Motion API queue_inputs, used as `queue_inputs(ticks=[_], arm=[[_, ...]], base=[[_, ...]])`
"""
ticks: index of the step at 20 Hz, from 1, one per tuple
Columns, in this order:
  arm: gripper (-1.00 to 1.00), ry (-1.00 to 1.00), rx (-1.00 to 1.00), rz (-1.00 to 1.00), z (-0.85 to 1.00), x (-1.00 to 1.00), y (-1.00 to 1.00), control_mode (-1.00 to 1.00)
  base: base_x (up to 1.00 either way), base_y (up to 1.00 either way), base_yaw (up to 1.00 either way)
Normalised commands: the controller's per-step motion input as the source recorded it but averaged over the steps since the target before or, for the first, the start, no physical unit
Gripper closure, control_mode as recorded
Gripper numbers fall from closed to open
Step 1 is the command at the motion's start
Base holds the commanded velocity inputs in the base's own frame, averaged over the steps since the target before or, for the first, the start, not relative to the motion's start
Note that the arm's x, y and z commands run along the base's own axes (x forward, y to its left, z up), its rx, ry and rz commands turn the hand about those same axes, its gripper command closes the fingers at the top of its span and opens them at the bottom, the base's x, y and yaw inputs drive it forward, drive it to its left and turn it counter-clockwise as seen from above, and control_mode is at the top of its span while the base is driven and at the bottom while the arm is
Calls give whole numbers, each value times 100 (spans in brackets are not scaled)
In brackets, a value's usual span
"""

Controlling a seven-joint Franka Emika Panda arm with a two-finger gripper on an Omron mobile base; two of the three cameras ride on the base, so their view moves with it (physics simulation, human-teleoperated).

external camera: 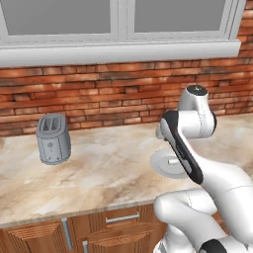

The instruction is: Pick up the marshmallow and place it in the cup of hot chocolate on the dining counter.

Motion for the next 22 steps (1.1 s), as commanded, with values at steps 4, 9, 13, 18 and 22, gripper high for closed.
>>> queue_inputs(ticks=[4, 9, 13, 18, 22], arm=[[-100, 5, 1, 11, -7, 37, 0, -100], [-100, 22, -8, 25, -24, 48, 0, -100], [-100, 25, -16, 34, -34, 29, -5, -100], [-100, 8, -13, 24, -37, 5, -15, -100], [-100, 0, -4, 21, -43, 0, -29, -100]], base=[[0, 0, 0], [0, 0, 0], [0, 0, 0], [0, 0, 0], [0, 0, 0]])
